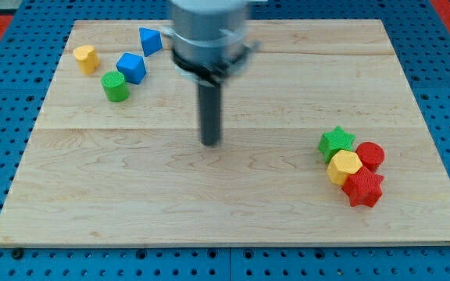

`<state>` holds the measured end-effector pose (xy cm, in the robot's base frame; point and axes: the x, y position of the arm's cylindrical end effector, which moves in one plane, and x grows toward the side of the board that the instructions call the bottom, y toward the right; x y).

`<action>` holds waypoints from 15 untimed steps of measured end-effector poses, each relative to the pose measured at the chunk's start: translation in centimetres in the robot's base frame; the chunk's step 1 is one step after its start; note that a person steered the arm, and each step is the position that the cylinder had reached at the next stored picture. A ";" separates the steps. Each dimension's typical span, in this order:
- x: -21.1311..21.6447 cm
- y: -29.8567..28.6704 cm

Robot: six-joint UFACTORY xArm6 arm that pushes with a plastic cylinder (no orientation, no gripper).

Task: Move the triangle into the hexagon and red star

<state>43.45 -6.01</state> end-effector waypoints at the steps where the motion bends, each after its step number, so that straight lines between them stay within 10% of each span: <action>1: -7.2 -1.9; 3: -24.1 -1.1; 4: -22.6 -8.8; 11: -8.6 -4.0; 15: 0.4 -11.6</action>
<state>43.87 -17.58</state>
